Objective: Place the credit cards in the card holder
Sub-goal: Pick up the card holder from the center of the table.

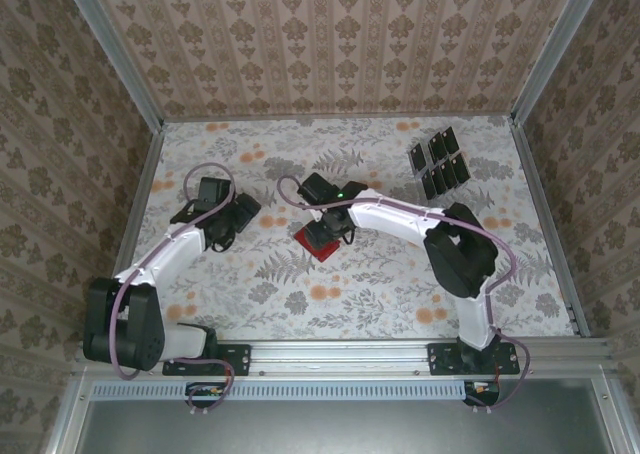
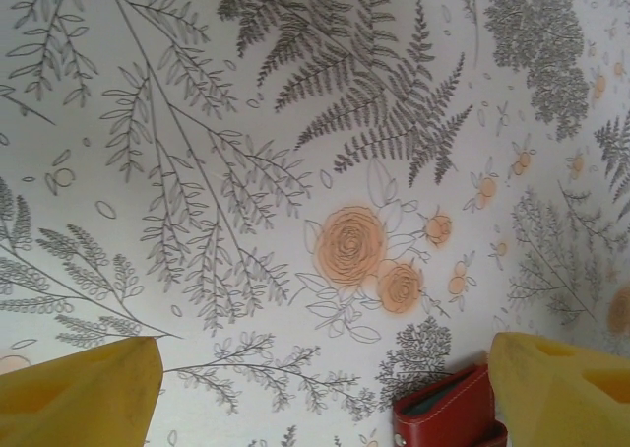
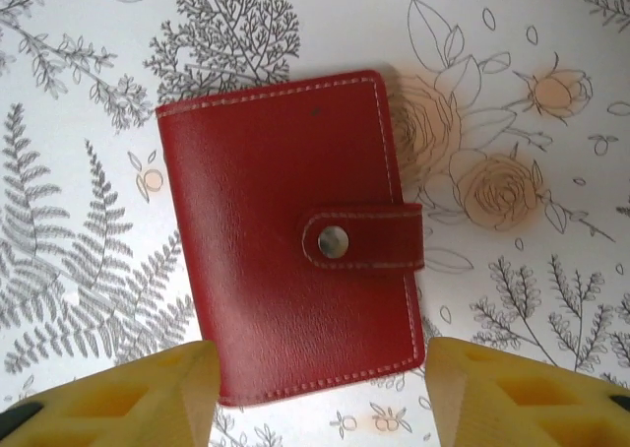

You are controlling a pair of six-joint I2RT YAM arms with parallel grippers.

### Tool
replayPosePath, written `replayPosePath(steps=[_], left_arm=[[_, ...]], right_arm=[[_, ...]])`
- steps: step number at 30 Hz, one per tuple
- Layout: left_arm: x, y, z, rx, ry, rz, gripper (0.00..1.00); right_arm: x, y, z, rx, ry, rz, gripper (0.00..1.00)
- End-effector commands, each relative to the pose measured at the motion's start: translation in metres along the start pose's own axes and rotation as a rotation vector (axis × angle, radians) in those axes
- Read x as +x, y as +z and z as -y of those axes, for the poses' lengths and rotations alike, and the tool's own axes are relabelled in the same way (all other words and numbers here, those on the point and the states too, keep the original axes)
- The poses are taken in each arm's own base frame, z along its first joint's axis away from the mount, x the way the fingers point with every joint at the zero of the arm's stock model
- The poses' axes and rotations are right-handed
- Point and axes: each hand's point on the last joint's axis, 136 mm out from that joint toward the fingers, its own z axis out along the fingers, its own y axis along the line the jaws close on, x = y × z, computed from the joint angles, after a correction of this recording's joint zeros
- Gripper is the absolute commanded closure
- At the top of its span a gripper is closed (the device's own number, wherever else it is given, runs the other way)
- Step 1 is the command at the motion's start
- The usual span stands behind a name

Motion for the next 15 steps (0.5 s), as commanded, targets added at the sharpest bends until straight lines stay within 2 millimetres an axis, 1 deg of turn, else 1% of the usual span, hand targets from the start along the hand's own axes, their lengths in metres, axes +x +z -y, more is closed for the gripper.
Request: replayPosePath(steps=[1, 9, 15], left_arm=[[0.006, -0.003, -0.008, -0.004, 0.017, -0.032, 0.12], [0.004, -0.001, -0.011, 0.003, 0.004, -0.039, 0.12], [0.004, 0.0, -0.011, 0.004, 0.004, -0.039, 0.11]], right_arm=[[0.003, 0.006, 0.005, 0.067, -0.06, -0.054, 0.45], [-0.011, 0.017, 0.007, 0.111, -0.094, -0.057, 0.48], [-0.013, 0.028, 0.006, 0.117, -0.105, -0.071, 0.49]])
